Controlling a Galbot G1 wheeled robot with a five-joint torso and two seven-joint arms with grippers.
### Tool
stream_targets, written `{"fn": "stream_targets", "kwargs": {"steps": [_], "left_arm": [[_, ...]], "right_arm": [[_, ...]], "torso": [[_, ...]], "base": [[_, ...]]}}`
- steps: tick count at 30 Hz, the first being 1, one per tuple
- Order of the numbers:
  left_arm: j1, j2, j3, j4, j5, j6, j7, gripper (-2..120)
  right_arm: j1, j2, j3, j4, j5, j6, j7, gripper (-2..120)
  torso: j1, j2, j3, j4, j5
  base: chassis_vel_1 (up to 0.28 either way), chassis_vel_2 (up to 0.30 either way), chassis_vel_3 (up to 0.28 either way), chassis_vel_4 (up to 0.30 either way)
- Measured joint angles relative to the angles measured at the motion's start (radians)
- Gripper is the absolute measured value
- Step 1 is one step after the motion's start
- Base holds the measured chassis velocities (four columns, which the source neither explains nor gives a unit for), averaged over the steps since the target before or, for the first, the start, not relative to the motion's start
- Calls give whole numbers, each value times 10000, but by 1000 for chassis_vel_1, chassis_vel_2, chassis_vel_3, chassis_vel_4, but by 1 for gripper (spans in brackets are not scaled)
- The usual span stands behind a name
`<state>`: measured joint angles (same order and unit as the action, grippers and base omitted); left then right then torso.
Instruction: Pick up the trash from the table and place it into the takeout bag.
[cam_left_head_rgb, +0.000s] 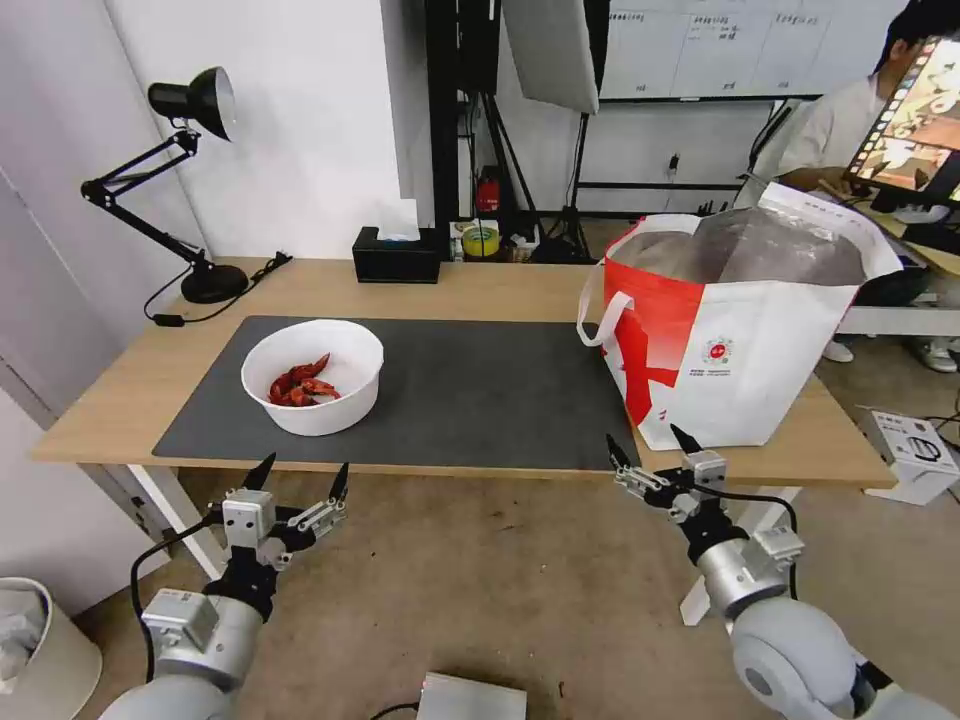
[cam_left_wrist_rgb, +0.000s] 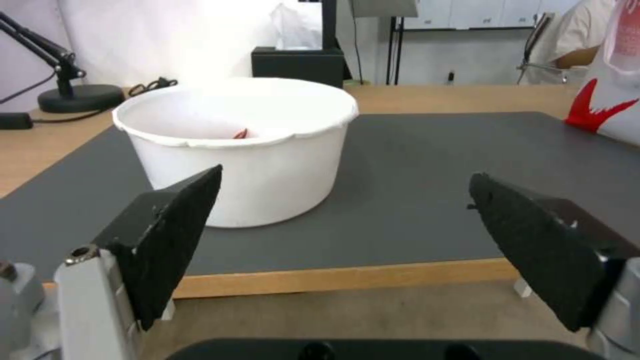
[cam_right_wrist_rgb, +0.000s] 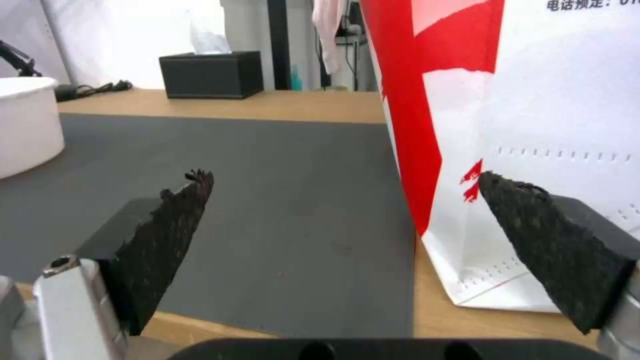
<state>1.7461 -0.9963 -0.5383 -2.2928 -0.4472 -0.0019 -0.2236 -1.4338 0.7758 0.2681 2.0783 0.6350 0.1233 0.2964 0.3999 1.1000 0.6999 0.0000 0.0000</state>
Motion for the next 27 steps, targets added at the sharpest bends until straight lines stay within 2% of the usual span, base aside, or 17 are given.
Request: {"fn": "stream_targets", "kwargs": {"steps": [3,5,6,7,10,11,14,15,18,20,21,22,25,26,27], "left_arm": [[-52,25,-31,52,-97,39,-14,100],[-134,213,-222,-138,-662,679,-165,100],[-339,418,-308,-242,-1045,981,-428,100],[-339,418,-308,-242,-1045,981,-428,100],[-1491,1548,-454,-205,-2753,1793,-1229,100],[-1491,1548,-454,-205,-2753,1793,-1229,100],[-2974,2916,-304,397,-4312,2276,-1792,100],[-2974,2916,-304,397,-4312,2276,-1792,100],[-4410,4116,29,1056,-5804,3074,-2033,100],[-4688,4291,106,1201,-6070,3284,-2088,100],[-5447,4726,335,1615,-6816,3933,-2160,100],[-5447,4726,335,1615,-6816,3933,-2160,100],[-6604,5181,723,2314,-7861,5202,-2145,100],[-6604,5181,723,2314,-7861,5202,-2145,100],[-7052,5262,903,2640,-8195,5813,-2099,100]], "right_arm": [[3,-5,0,3,8,-13,1,100],[11,-8,0,5,16,-22,1,100],[16,-9,0,7,20,-25,2,100],[16,-9,0,7,20,-25,2,100],[24,-14,0,12,29,-32,2,100],[24,-14,0,12,29,-32,2,100],[30,-16,0,14,35,-39,4,100],[30,-16,0,14,35,-39,4,100],[36,-19,-3,16,41,-45,3,100],[37,-18,-3,16,41,-44,2,100],[40,-19,-3,17,44,-46,2,100],[40,-19,-3,17,44,-46,2,100],[42,-21,-5,17,47,-49,1,100],[42,-21,-5,17,47,-49,1,100],[42,-21,-6,17,48,-50,1,100]], "torso": [[0,-1,0,0,-2],[0,-1,1,3,0],[-1,0,0,4,1],[-1,0,0,4,1],[0,0,1,1,-2],[0,0,1,1,-2],[2,-1,3,-2,-1],[2,-1,3,-2,-1],[2,-1,2,0,-2],[2,-1,3,-1,-1],[2,-1,3,-2,0],[2,-1,3,-2,0],[2,-1,2,0,0],[2,-1,2,0,0],[2,-1,2,0,-1]], "base": [[0,0,0,0],[0,0,0,0],[0,0,0,0],[0,0,0,0],[0,0,0,0],[0,0,0,0],[0,0,0,0],[0,0,0,0],[0,0,0,0],[0,0,0,0],[0,0,0,0],[0,0,0,0],[0,0,0,0],[0,0,0,0],[0,0,0,0]]}}
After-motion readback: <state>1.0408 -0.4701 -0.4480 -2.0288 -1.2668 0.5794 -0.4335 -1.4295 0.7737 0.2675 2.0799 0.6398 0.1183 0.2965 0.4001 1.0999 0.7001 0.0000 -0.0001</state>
